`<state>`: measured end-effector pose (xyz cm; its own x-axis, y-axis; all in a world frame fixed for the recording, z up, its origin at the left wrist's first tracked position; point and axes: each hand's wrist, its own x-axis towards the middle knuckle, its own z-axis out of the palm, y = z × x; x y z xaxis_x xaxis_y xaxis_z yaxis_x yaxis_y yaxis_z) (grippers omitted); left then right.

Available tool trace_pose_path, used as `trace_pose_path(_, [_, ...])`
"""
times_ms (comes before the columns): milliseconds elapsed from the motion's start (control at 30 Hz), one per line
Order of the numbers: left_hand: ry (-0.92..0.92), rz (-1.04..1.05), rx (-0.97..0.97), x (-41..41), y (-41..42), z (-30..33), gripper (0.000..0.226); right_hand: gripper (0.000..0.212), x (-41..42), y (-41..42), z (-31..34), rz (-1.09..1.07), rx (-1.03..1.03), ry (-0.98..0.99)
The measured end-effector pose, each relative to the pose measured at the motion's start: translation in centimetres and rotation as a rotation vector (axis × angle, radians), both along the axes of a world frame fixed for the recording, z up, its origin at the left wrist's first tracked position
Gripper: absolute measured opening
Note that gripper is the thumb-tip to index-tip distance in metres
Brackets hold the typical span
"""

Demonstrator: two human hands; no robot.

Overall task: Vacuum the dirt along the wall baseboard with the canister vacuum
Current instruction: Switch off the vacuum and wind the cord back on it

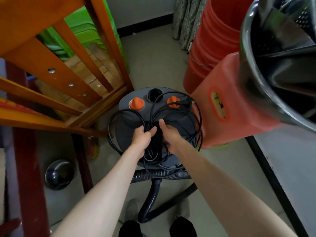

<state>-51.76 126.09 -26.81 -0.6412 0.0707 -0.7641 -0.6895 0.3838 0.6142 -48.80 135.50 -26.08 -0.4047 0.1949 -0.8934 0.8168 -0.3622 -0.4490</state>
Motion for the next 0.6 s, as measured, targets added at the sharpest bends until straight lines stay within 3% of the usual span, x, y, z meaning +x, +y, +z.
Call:
trace_pose_path(233, [0.044, -0.122, -0.049, 0.0, -0.4, -0.3, 0.077, 0.037, 0.7, 0.1, 1.2, 0.088, 0.149, 0.044])
trace_pose_path(333, [0.162, -0.342, -0.301, 0.6, -1.0, -0.1, 0.082, 0.042, 1.8, 0.3, 2.2, 0.298, 0.397, 0.13])
trace_pose_path(433, [0.383, -0.486, -0.518, 1.1, -1.6, 0.6, 0.076, 0.033, 3.2, 1.2, 3.3, 0.452, 0.667, 0.285])
trace_pose_path(600, [0.691, -0.531, -0.614, 1.3, -1.3, 2.4, 0.071, 0.058, 4.7, 3.3, 3.8, 0.933, 1.034, 0.356])
